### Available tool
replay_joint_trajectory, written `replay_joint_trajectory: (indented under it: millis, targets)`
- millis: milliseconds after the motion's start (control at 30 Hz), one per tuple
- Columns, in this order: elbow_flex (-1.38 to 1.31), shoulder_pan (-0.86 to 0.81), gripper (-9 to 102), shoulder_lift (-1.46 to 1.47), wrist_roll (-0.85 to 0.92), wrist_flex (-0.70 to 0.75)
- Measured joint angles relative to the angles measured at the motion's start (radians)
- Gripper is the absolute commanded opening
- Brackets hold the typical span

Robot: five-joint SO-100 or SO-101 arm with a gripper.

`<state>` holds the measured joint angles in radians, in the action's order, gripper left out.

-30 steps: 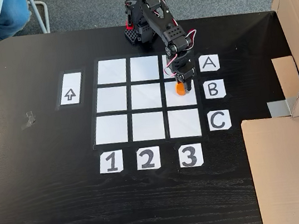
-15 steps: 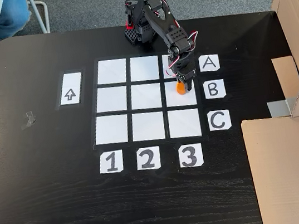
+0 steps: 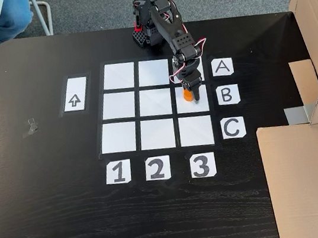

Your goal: Pick up the round, orange token and place it in the grid on square B3.

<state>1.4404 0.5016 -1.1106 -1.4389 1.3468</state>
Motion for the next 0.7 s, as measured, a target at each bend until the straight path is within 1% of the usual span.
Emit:
replay_joint_trajectory:
  millis: [67,200,233,300,533,700]
  targets:
    - [0.005,0.0,62,0.0,0.0,-0.002]
    - [0.029,-0.002,69,-0.011,0.0,-0.012]
    - [0.051,-0.002,70,-0.026,0.0,-0.025]
    - [0.104,-0.009,76,-0.064,0.0,-0.064]
    - [0.423,-0.075,77,-0.307,-0.003,-0.27]
    - [0.634,-0.133,77,-0.523,0.002,-0.324]
